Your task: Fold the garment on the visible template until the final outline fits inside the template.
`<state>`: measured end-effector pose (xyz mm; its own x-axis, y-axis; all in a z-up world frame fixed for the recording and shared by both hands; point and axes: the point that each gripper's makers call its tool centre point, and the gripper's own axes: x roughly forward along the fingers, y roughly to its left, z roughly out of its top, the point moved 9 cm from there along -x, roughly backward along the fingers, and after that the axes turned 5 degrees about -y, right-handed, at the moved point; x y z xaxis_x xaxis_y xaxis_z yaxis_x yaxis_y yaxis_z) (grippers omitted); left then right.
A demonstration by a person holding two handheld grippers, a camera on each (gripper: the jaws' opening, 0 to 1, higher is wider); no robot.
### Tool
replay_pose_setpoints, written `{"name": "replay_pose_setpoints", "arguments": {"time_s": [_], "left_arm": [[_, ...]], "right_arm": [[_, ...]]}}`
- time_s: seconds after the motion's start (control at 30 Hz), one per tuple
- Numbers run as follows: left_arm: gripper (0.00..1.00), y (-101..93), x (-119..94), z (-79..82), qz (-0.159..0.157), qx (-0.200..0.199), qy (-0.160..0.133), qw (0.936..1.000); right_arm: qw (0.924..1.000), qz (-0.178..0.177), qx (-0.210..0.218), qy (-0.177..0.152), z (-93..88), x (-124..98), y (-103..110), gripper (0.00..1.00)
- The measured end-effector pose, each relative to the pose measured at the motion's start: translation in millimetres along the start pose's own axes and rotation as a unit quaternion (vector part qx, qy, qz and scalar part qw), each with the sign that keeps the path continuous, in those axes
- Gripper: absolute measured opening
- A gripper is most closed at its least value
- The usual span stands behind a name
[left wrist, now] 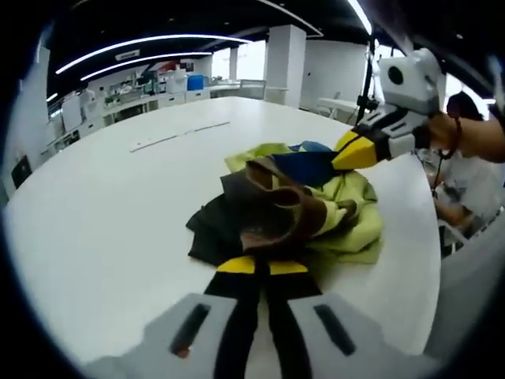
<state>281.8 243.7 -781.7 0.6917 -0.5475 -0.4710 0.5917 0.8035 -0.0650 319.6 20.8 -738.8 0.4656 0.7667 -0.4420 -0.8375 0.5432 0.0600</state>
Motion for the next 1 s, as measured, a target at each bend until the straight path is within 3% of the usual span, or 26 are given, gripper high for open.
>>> {"name": "replay_pose_setpoints", "arguments": {"time_s": [0.23, 0.47, 0.73, 1.0], "left_arm": [[0.00, -0.3, -18.8, 13.3, 0.000, -0.010, -0.011, 0.9999], [0.00, 6.0, -40.2, 16.4, 0.011, -0.005, -0.020, 0.9997], [0.00, 19.0, -70.4, 19.9, 0.037, 0.008, -0.023, 0.9990], [0.00, 26.0, -87.4, 17.9, 0.056, 0.015, -0.014, 0.9982]], "right_arm": [[0.9990, -0.023, 0.023, -0.030, 11.9, -12.6, -11.4, 0.00], [0.9969, -0.054, 0.034, -0.047, 20.5, -24.6, -22.6, 0.00], [0.9945, -0.086, 0.040, -0.043, 22.1, -35.2, -31.6, 0.00], [0.9938, -0.098, 0.046, -0.029, 16.3, -40.0, -35.8, 0.00]]}}
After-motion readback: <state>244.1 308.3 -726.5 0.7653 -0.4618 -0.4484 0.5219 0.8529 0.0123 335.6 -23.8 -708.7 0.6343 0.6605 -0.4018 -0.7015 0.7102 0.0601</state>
